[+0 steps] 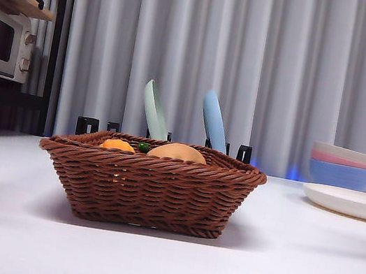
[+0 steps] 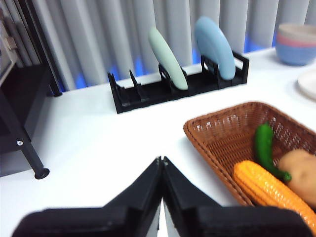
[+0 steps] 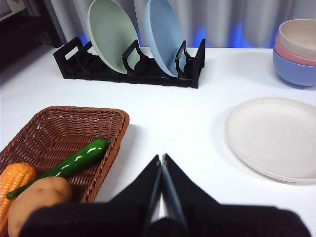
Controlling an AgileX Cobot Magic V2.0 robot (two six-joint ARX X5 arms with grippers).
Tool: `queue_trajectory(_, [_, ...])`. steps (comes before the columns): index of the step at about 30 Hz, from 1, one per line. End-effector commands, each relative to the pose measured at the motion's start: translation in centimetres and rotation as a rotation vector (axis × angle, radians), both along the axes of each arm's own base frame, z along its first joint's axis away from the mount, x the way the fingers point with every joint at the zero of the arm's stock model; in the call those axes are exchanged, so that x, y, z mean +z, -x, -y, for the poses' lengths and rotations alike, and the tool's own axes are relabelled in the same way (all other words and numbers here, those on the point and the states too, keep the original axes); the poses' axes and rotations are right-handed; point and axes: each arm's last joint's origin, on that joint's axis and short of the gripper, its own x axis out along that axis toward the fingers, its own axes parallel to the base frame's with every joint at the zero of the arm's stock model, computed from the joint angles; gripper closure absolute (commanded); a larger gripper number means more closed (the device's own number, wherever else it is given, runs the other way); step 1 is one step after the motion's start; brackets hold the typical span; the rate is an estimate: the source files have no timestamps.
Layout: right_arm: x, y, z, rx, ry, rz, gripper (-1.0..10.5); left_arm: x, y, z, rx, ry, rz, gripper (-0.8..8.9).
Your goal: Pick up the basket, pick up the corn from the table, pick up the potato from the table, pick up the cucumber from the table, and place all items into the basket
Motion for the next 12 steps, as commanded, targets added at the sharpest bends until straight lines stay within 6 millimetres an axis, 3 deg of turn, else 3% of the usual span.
queue_trajectory(1, [0.0,0.0,0.0,-0.002,-0.01,0.0,9.6,-0.9,0.0,-0.1,-0.019,-0.017,-0.01,8.15])
queue_trajectory(6, [-0.1,0.0,0.0,-0.002,-0.008,-0.006,9.6,-3.8,0.1,-1.2,-0.031,0.024,0.002,8.15])
queue_trajectory(12, [-0.3,0.1,0.0,-0.001,-0.002,-0.023,9.6,-7.5,-0.3,-3.0,0.103,0.039,0.056,8.15])
